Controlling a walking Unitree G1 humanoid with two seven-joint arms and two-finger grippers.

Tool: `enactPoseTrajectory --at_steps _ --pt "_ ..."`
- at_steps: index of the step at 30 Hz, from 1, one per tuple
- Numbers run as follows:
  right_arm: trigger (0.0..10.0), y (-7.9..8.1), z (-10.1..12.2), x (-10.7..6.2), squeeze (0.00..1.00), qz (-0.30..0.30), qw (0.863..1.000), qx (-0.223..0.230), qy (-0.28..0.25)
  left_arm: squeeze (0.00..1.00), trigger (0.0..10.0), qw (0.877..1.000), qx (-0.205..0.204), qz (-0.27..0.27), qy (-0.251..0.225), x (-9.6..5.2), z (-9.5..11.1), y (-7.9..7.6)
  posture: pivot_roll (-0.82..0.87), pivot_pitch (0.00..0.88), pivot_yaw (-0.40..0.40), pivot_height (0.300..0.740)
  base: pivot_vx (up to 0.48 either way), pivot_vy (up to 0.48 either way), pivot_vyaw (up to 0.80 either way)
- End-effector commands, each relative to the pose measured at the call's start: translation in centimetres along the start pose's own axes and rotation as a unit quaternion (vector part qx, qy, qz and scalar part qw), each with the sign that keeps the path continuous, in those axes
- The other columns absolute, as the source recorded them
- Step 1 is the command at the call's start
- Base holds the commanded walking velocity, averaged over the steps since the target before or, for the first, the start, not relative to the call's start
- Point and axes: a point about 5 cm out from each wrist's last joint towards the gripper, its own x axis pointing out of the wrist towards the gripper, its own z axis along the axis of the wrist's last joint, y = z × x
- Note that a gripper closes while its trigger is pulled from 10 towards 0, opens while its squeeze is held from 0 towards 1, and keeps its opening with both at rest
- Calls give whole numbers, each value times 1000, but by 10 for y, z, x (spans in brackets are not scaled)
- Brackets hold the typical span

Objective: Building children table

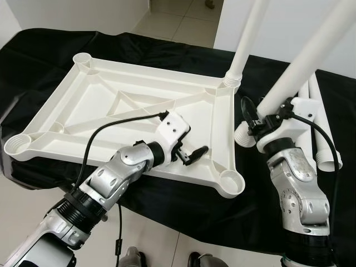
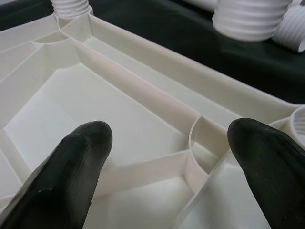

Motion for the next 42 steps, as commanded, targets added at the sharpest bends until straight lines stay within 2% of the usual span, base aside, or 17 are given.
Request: enactPoseTrajectory --at_steps 1,8,10,18,27,31,32,33,36,40,42 --pt "10000 -2 8 -3 0 -1 1000 -7 -19 0 10000 980 19 -200 11 -4 -3 -20 27 139 17 740 0 0 0" --pt "10000 -8 11 -5 0 -6 1000 -17 -22 0 10000 976 35 -213 19 -2 -6 -18 17 141 18 740 0 0 0" --pt "10000 -8 11 -5 0 -5 1000 -19 -23 0 10000 977 23 -212 14 -2 -4 -16 17 144 18 740 0 0 0" --pt "10000 -9 15 -7 0 -2 999 -22 -27 0 10000 972 62 -225 33 -1 -15 -20 8 161 18 740 0 0 0" --pt "10000 -10 17 -10 0 -2 999 -26 -25 0 10000 964 76 -249 42 -1 -20 -20 -4 173 23 740 0 0 0" --pt "10000 -10 17 -11 0 -2 999 -26 -26 0 10000 966 93 -236 57 2 -24 -16 -5 175 25 740 0 0 0" --pt "10000 -10 18 -11 0 -1 999 -26 -26 0 10000 965 115 -228 65 4 -27 -15 -6 177 26 740 0 0 0" --pt "10000 -10 18 -11 0 -1 999 -26 -26 0 10000 965 115 -228 65 4 -27 -15 -6 177 26 740 0 0 0" --pt "10000 -9 18 -11 0 -1 999 -25 -27 0 10000 962 149 -215 72 9 -31 -13 -8 175 28 740 0 0 0" --pt "10000 -8 18 -12 0 -1 999 -25 -27 0 10000 965 156 -200 68 13 -30 -9 -3 169 35 740 0 0 0" --pt "10000 -6 18 -12 0 0 999 -23 -28 0 10000 969 154 -183 61 17 -26 -2 -3 168 34 740 0 0 0"
